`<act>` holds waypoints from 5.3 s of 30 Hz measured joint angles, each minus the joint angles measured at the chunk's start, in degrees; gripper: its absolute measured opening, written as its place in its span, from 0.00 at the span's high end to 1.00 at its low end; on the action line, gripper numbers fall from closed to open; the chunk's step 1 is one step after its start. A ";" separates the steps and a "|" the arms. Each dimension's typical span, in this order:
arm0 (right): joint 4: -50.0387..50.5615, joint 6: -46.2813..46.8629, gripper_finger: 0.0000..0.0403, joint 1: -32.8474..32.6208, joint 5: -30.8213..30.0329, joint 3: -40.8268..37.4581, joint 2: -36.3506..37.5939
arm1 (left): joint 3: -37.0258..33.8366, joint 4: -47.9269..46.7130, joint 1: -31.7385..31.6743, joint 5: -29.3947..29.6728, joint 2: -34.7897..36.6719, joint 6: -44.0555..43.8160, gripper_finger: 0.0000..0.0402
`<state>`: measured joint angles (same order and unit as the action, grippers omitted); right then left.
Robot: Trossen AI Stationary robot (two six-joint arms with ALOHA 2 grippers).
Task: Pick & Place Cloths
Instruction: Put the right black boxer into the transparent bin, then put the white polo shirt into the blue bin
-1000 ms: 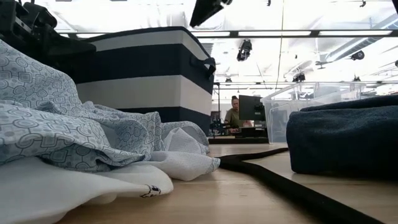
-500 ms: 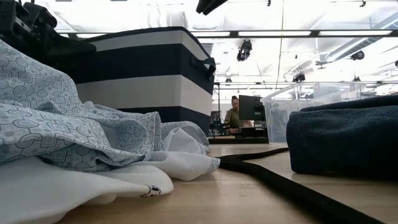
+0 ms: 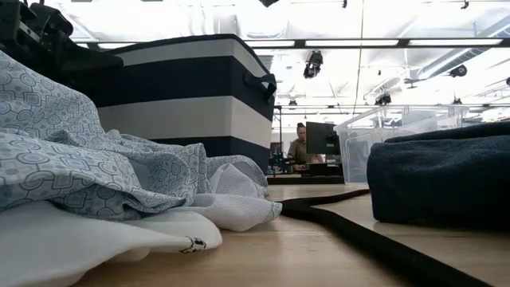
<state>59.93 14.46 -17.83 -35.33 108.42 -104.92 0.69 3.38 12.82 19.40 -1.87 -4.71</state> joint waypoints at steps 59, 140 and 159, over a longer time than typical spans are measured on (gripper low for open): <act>-7.38 41.41 0.94 -8.52 34.44 -23.29 -12.35 | 0.00 0.02 0.00 -0.01 -0.20 -0.01 0.94; 27.82 57.72 0.95 26.41 -30.85 -33.17 22.38 | -0.01 0.02 -0.02 -0.02 -0.22 -0.01 0.94; 14.30 44.57 0.43 22.65 -27.20 -31.65 22.43 | -0.01 0.02 -0.07 -0.02 -0.22 0.00 0.94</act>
<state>74.23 59.04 4.83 -62.53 76.77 -82.50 0.68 3.40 12.75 19.38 -2.09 -4.71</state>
